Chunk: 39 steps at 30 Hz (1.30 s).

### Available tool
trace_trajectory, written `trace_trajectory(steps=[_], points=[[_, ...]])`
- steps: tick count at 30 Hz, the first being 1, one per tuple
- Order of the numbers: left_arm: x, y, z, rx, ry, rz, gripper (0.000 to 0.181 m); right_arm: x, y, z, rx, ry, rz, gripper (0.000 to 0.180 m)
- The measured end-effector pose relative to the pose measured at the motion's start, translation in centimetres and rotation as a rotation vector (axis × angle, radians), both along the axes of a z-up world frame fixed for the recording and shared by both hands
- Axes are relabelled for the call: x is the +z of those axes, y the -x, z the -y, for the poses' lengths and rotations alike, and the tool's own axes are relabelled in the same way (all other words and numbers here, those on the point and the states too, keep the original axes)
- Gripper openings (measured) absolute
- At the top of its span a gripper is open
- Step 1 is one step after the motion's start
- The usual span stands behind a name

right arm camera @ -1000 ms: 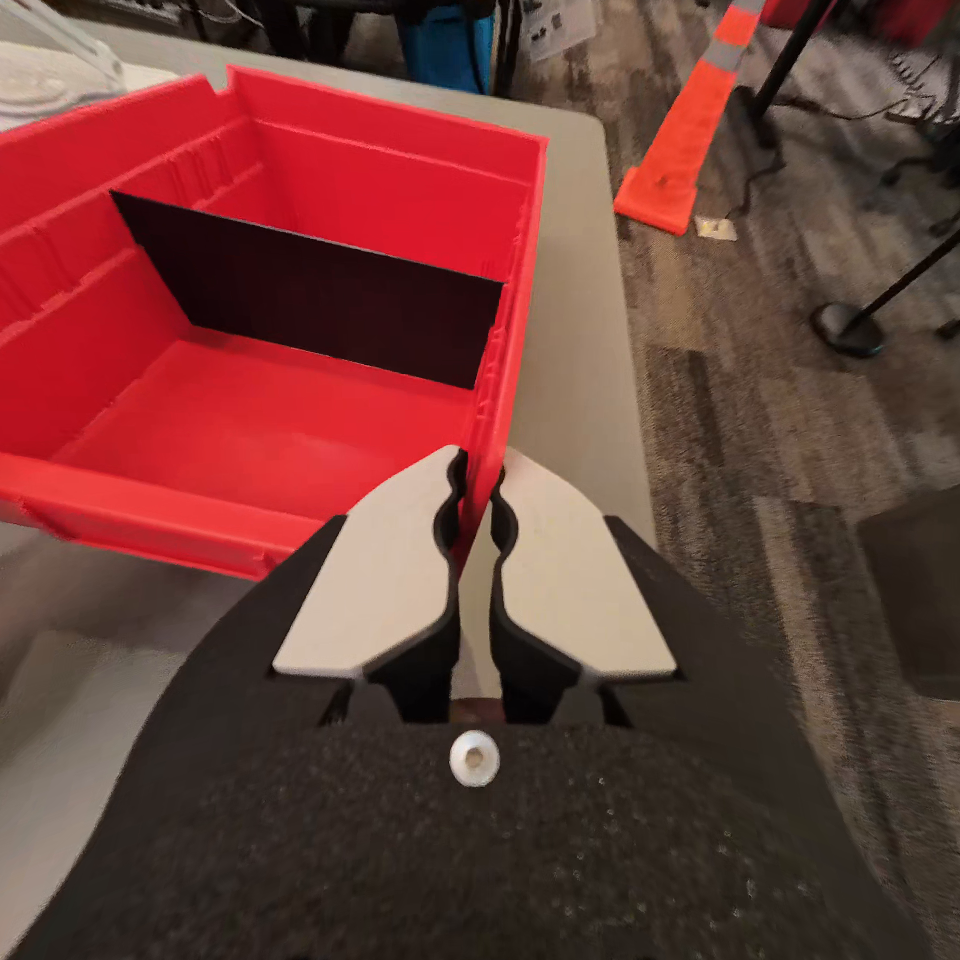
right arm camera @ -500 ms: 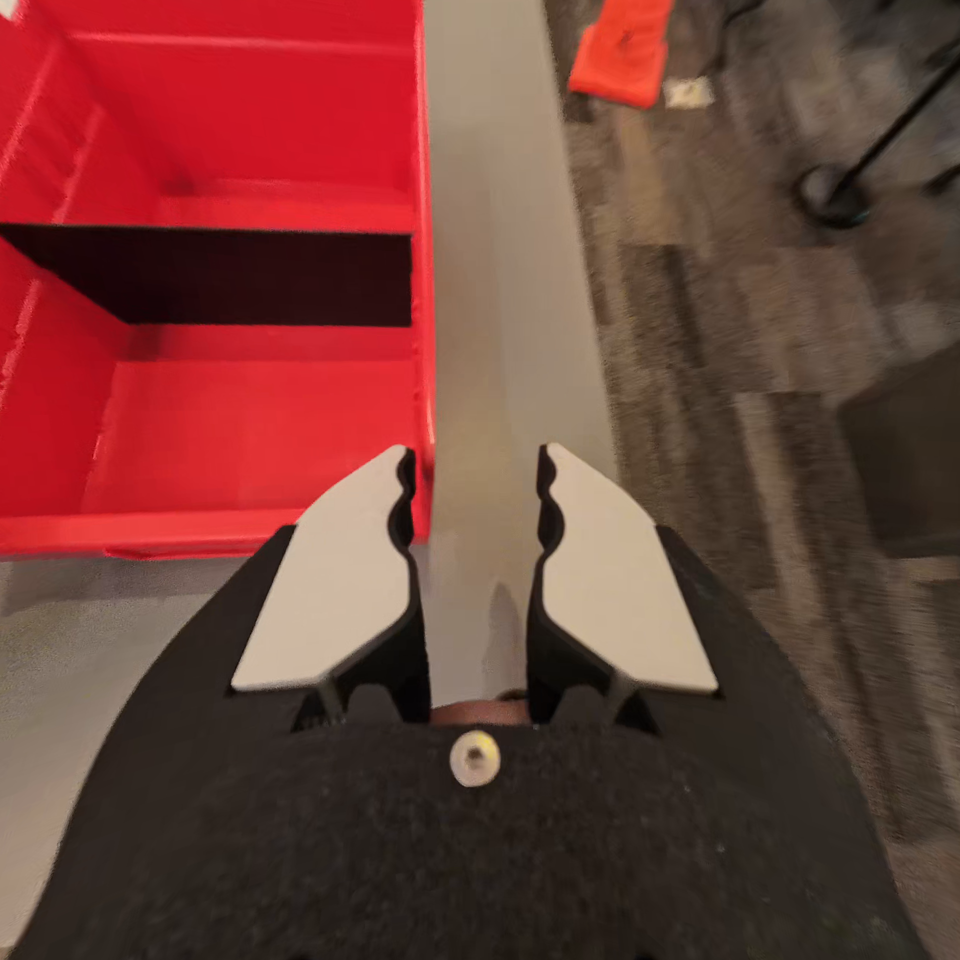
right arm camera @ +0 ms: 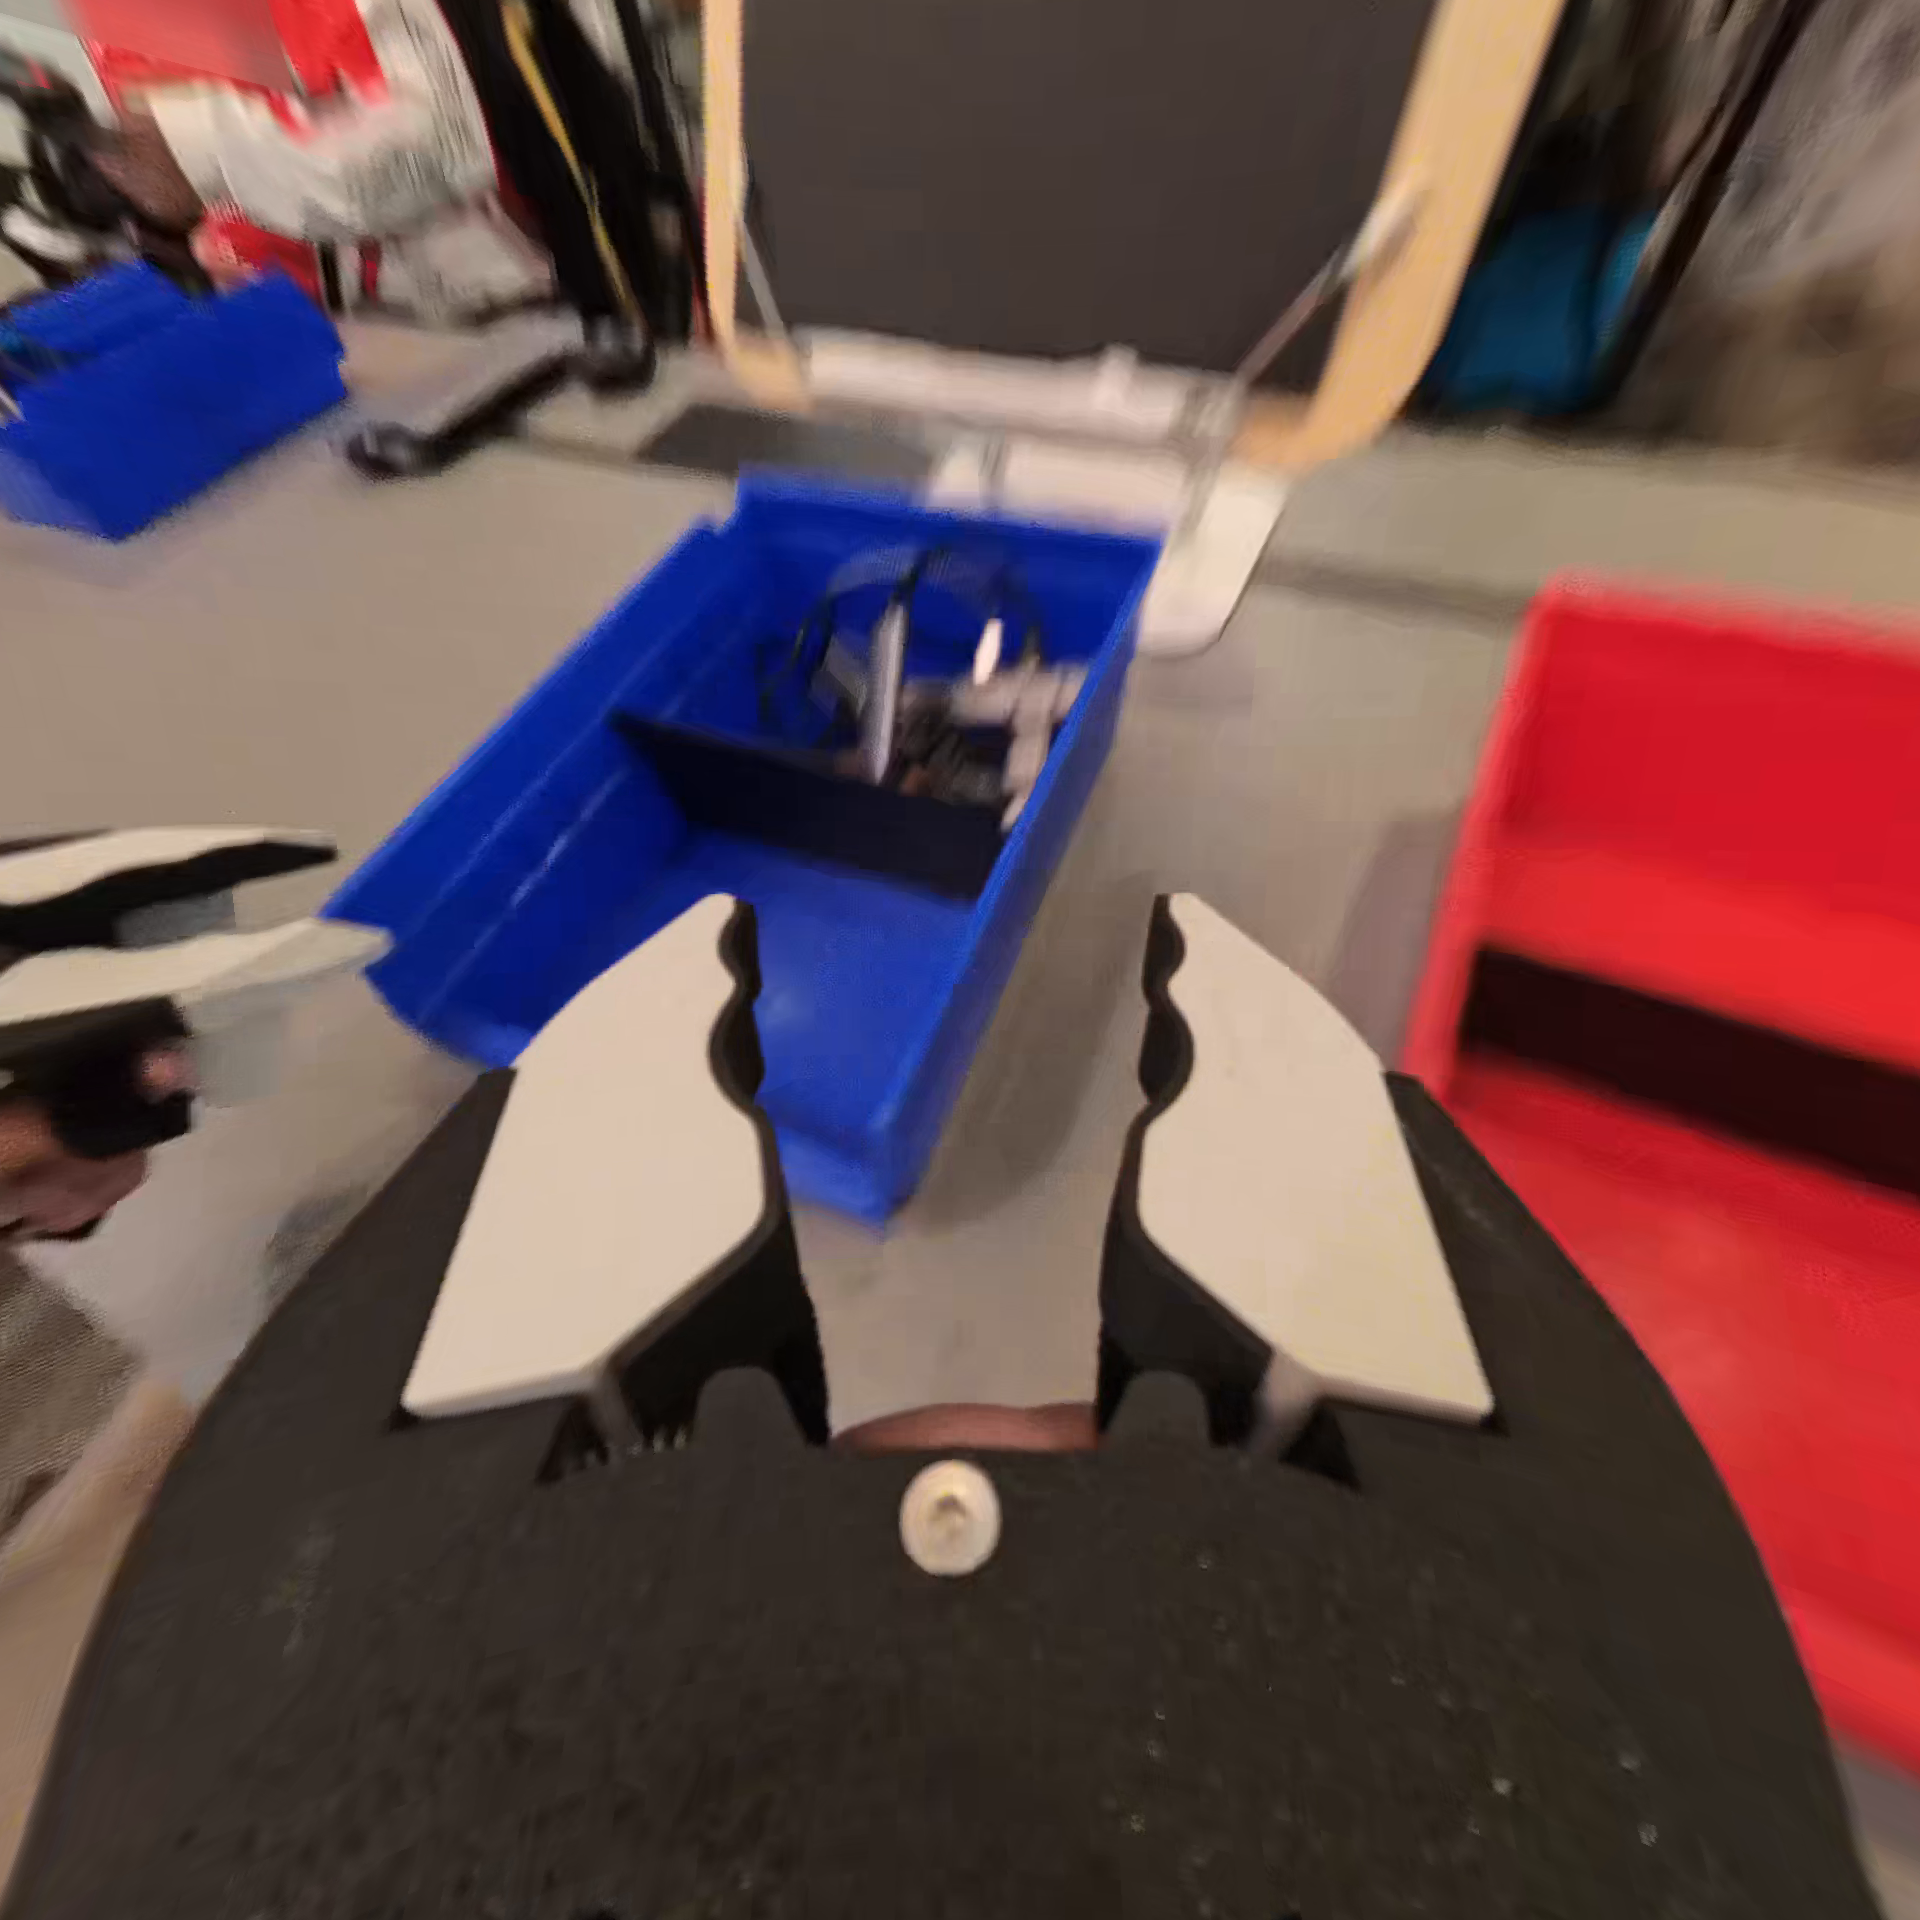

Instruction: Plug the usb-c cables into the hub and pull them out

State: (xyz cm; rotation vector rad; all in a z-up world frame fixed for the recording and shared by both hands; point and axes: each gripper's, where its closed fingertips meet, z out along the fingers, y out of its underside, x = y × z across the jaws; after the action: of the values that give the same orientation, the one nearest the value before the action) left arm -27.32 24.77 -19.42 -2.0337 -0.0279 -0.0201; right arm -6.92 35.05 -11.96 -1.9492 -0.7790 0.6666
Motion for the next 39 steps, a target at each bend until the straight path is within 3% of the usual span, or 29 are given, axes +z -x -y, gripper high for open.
trace_trajectory(steps=[2, 5, 6, 7, 10, 14, 20, 28, 33, 35, 37, 39], points=[[-0.7, 0.0, -0.8, -0.023, 0.01, -0.027, 0.054, -5.6, 1.7, 1.3, -0.032, 0.099, 0.047, 0.064], [-2.5, -1.0, -2.1, -0.068, 0.095, -0.026, 0.044, -10.0, 2.5, 0.7, -0.141, 0.02, 0.07, 0.038], [-3.4, -1.1, -2.3, -0.064, 0.132, -0.03, 0.022, -10.8, 2.6, 0.5, -0.168, 0.009, 0.089, 0.03], [-3.6, -1.0, -2.5, -0.054, 0.125, -0.019, 0.018, -11.2, 2.5, 0.2, -0.214, -0.005, 0.096, 0.009], [-3.3, 0.1, -2.5, 0.026, 0.126, -0.041, 0.009, -10.9, 2.8, 0.6, -0.318, -0.046, 0.163, 0.003], [-1.8, 3.8, -1.3, 0.091, 0.079, -0.057, 0.004, -9.3, 6.0, 2.6, -0.367, -0.069, 0.161, 0.002], [0.6, 14.0, 2.6, 0.173, 0.042, -0.114, 0.003, -8.3, 16.6, 5.5, -0.269, -0.109, 0.121, 0.004], [-1.9, 23.7, 7.3, 0.233, 0.075, -0.093, 0.003, -10.9, 26.6, 9.9, -0.154, -0.147, 0.161, 0.007], [-2.9, 25.3, 7.6, 0.253, 0.052, 0.014, 0.003, -10.5, 28.0, 11.1, -0.044, -0.152, 0.131, 0.011], [-2.9, 25.5, 7.7, 0.268, 0.049, 0.04, 0.003, -9.4, 27.2, 12.6, 0.071, -0.171, 0.063, 0.022], [-2.0, 25.8, 8.7, 0.323, 0.026, 0.051, 0.022, -8.5, 24.6, 14.4, 0.184, -0.188, 0.032, 0.033], [0.3, 25.8, 10.1, 0.4, -0.051, 0.079, 0.027, -7.4, 20.5, 15.2, 0.249, -0.216, 0.002, 0.037]])
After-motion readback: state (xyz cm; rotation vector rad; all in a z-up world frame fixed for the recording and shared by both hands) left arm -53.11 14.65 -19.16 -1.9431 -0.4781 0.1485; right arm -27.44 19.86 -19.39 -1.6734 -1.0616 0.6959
